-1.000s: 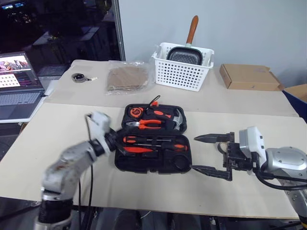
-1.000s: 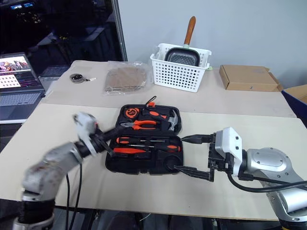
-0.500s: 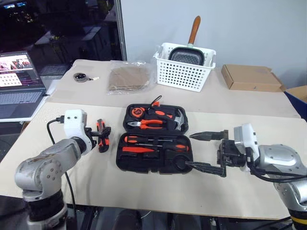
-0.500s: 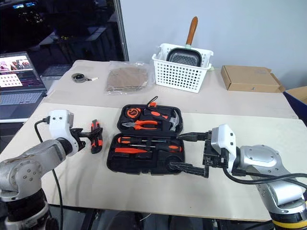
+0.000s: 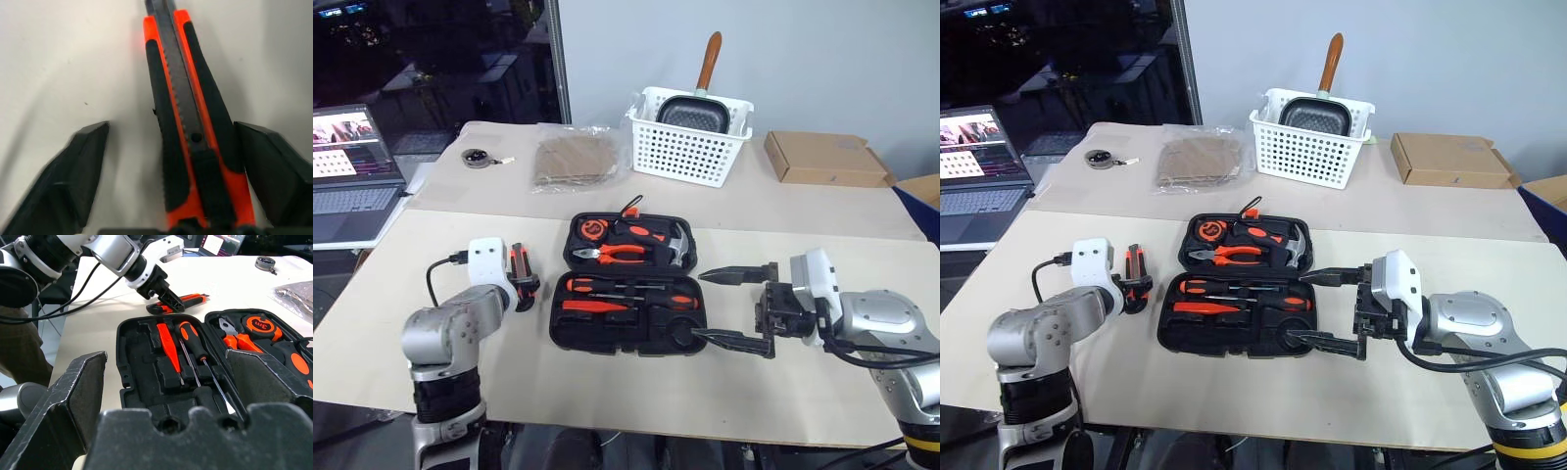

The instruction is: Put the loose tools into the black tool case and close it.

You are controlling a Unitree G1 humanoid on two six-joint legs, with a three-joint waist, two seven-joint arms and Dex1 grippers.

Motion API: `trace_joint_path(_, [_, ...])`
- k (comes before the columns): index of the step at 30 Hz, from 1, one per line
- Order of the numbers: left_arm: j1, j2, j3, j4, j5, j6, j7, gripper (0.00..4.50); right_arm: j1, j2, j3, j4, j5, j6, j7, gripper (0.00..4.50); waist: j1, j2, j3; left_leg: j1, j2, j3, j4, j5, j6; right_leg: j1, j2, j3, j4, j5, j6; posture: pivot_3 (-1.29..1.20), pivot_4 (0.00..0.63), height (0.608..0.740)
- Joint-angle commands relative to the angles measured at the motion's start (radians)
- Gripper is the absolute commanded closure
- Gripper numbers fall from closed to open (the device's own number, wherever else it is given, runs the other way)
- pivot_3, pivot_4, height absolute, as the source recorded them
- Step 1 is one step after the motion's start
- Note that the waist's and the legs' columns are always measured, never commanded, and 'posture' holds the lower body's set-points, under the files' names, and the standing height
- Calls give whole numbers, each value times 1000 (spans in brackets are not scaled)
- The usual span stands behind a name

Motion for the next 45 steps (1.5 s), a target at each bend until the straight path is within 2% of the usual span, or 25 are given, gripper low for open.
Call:
trace_joint_path(1, [12,-14,12,2,5,-37,-35,1937,0,-5,-25,-35,4,-19,-10,0,1,0,0,0,0,0,0,0,0,0,0,0,0,0,0,0,150,740])
trace_joint_path(4, [24,-12,19,-14,9,-51,-57,2733,3,-5,-27,-39,4,-18,-15,0,0,0,0,0,0,0,0,0,0,0,-2,-1,0,1,-1,0,150,740])
trace_joint_path(6, [44,12,13,-36,5,-52,-92,2760,7,-2,-25,-43,3,-17,-21,0,0,0,0,0,-1,0,0,0,0,0,-2,-1,0,1,-1,0,150,740])
trace_joint_path(9, [97,111,-1,-85,-4,-143,-217,2764,17,2,-24,-48,2,-18,-30,0,-6,0,0,-1,0,0,-1,0,0,-1,-2,-1,-1,0,-1,0,150,740])
trace_joint_path(13, [92,203,43,-156,-191,-223,-508,2764,25,2,-26,-53,3,-19,-39,0,-2,-1,0,-4,0,0,-1,0,-1,-5,-2,-1,0,0,-2,0,150,740])
trace_joint_path(15, [98,349,-32,-199,-283,-210,-735,2764,35,1,-32,-55,3,-21,-44,0,0,-1,0,-8,0,0,-1,1,-2,-8,-4,-3,0,0,-2,0,150,740])
trace_joint_path(17, [107,478,-122,-224,-311,-241,-905,2764,40,0,-34,-56,3,-22,-47,0,-2,1,0,-10,0,0,-2,1,-3,-12,-5,-4,0,0,-3,0,150,740])
trace_joint_path(19, [108,571,-216,-225,-277,-324,-1018,2764,48,-2,-40,-61,5,-22,-47,0,-2,5,0,-10,0,3,-2,1,-2,-13,-6,-3,0,0,-3,0,150,740])
trace_joint_path(22, [55,670,-439,-160,-113,-552,-1203,2764,79,-14,-70,-78,15,-17,-45,0,-2,5,0,-11,-1,3,-2,1,-2,-13,-4,-3,0,0,-3,0,150,740])
trace_joint_path(25, [-5,687,-574,-62,11,-720,-1302,2764,121,-31,-107,-95,24,-12,-38,0,0,5,0,-11,-1,4,-1,1,-2,-13,2,-4,0,0,-3,0,150,740])
trace_joint_path(26, [-29,682,-610,-25,45,-764,-1329,2764,140,-38,-123,-98,24,-12,-32,0,0,5,0,-11,-1,5,-1,1,-1,-14,8,-4,0,0,-2,0,150,740])
trace_joint_path(30, [-94,640,-679,76,108,-868,-1406,2764,214,-72,-183,-102,17,-31,9,0,-1,5,0,-13,-1,5,0,1,0,-14,10,-3,-1,0,-1,0,150,740])
trace_joint_path(34, [-129,607,-720,166,167,-969,-1464,2764,267,-92,-242,-95,16,-55,54,0,-2,5,1,-13,-1,6,1,0,2,-15,11,-2,0,-1,1,0,150,740])
trace_joint_path(40, [-154,567,-747,247,224,-1074,-1528,2764,271,-105,-267,-84,13,-64,69,0,-1,5,1,-11,-1,6,1,0,2,-14,12,-2,1,-1,1,0,150,740])
trace_joint_path(45, [-142,536,-753,224,233,-1052,-1541,2764,287,-94,-268,-117,14,-51,44,0,-1,5,0,-11,-1,6,4,0,2,-12,12,-1,2,-1,2,0,150,740])
